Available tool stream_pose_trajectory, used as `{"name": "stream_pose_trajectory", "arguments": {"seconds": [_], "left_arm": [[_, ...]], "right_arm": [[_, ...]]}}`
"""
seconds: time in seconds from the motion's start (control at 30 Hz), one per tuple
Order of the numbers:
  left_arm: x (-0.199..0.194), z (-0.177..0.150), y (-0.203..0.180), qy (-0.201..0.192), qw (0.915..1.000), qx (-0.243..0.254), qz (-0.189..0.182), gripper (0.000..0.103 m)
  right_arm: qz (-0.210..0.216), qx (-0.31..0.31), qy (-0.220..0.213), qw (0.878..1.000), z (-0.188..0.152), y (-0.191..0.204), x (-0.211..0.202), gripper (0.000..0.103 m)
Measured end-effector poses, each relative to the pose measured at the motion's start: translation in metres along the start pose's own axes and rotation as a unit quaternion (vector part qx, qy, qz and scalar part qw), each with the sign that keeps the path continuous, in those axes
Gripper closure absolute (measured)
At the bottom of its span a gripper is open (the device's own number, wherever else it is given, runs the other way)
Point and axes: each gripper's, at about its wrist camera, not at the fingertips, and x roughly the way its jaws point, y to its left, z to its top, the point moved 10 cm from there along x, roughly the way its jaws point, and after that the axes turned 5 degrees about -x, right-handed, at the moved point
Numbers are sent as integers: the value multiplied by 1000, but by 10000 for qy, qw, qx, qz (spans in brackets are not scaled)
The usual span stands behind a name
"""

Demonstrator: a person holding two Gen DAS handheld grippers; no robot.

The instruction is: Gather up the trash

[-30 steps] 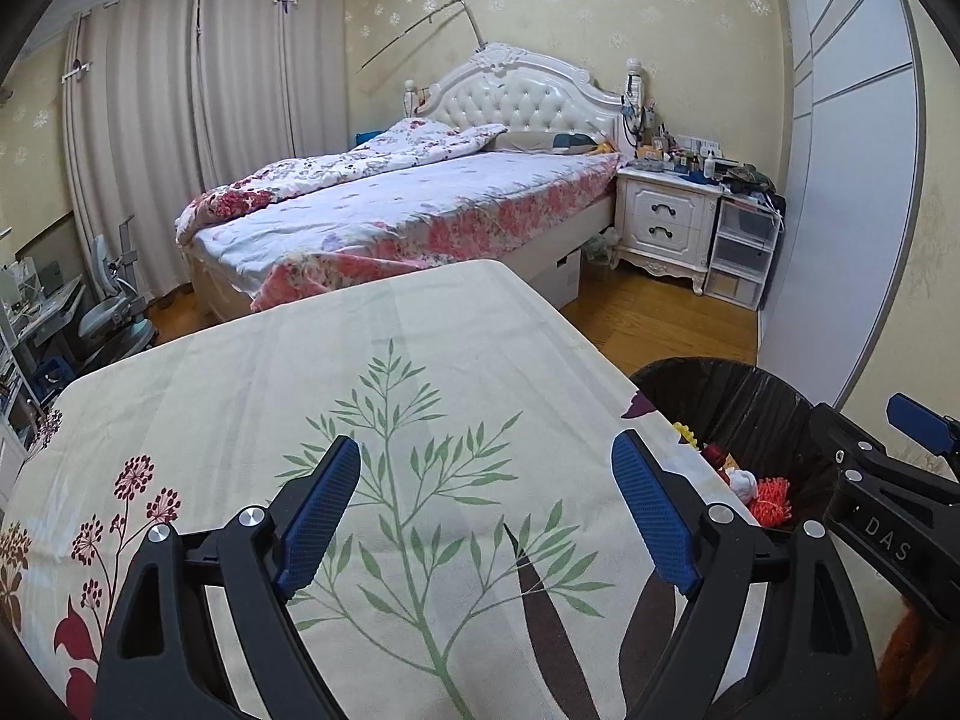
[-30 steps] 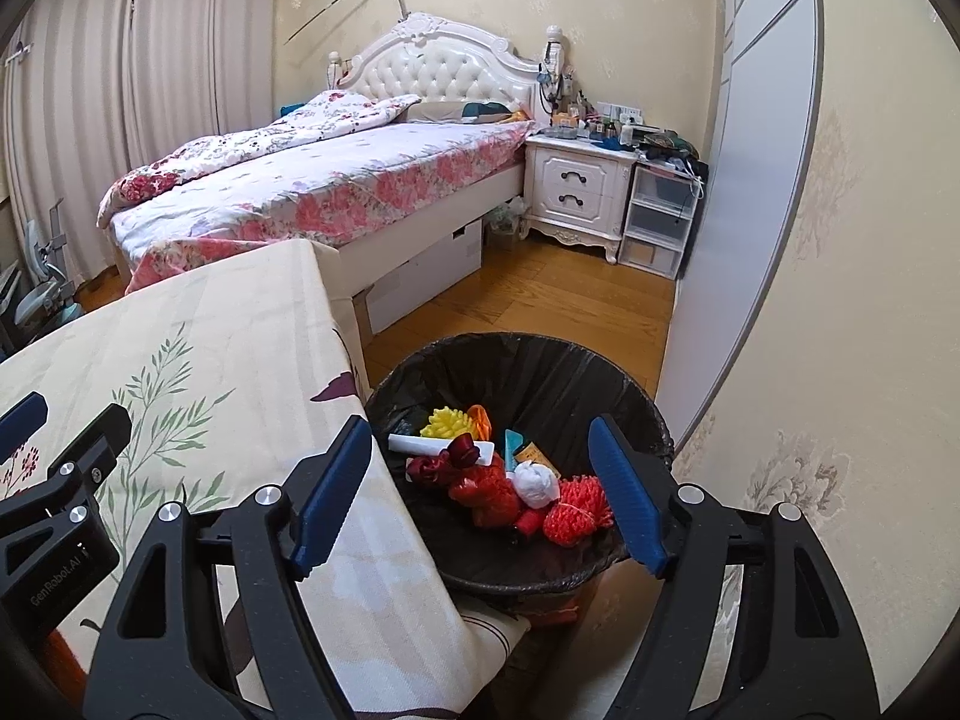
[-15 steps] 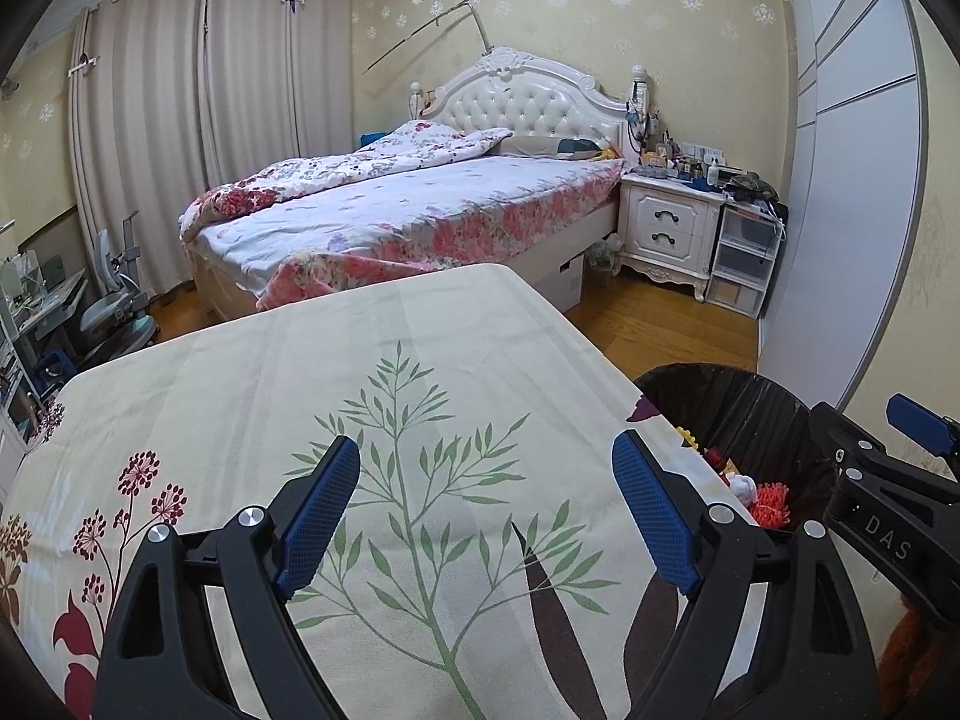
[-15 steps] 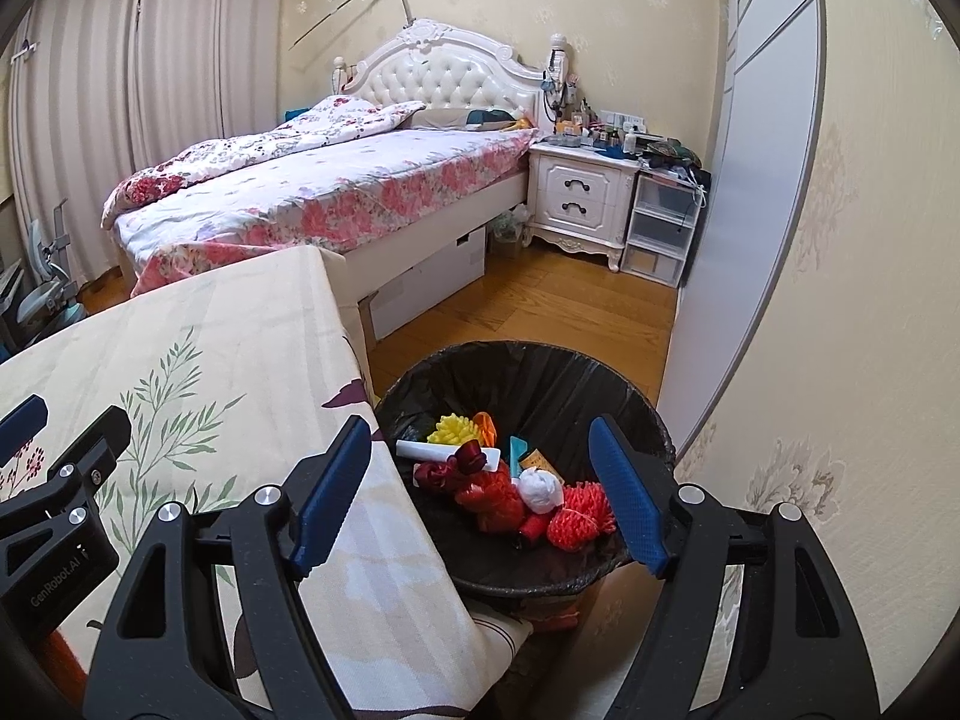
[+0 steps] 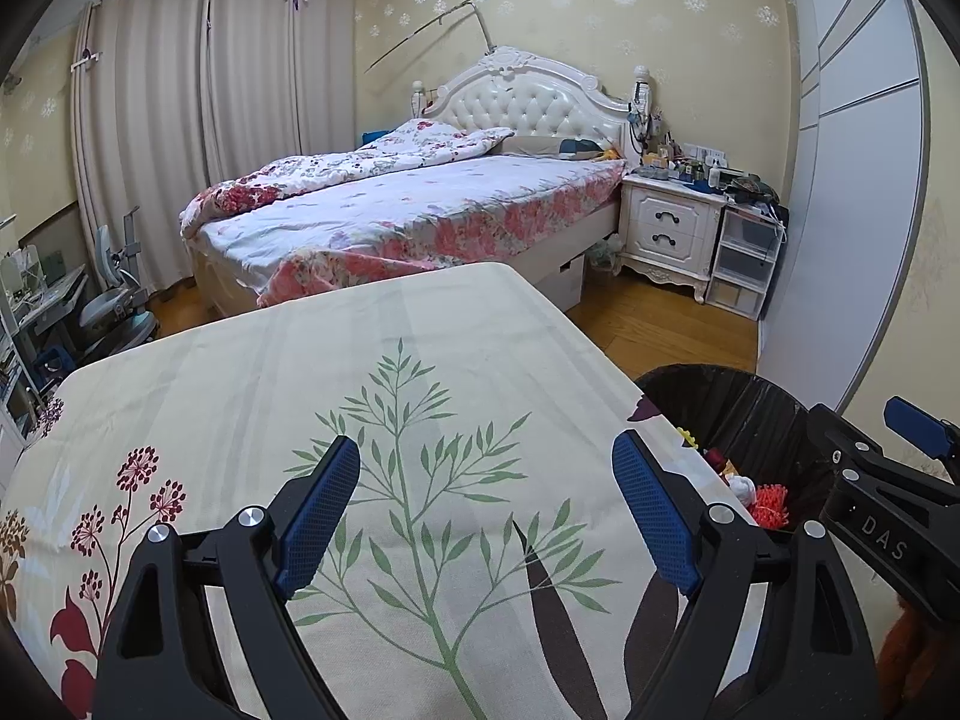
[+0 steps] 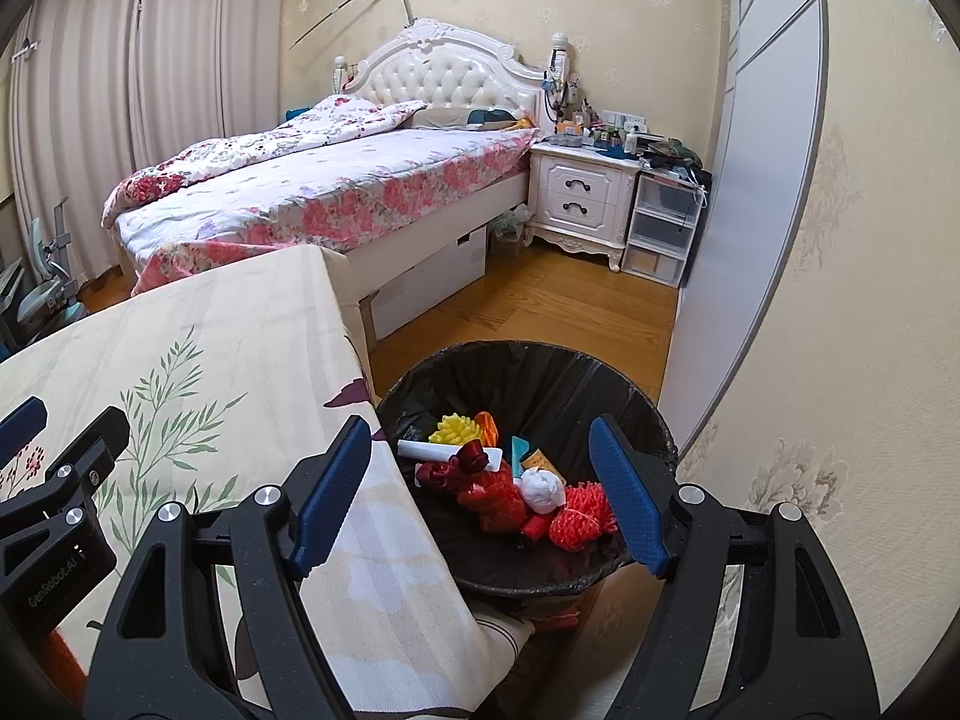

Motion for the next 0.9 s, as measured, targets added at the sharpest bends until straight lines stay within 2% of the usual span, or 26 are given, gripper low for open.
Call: {"name": "stream_pose_trajectory", "arguments": {"seconds": [0.9], "left_arm": [[0,-1,1,1,10000,-3,-2,20]], "right_arm": [[3,-23,26,10000,-4,3,2,30]]}}
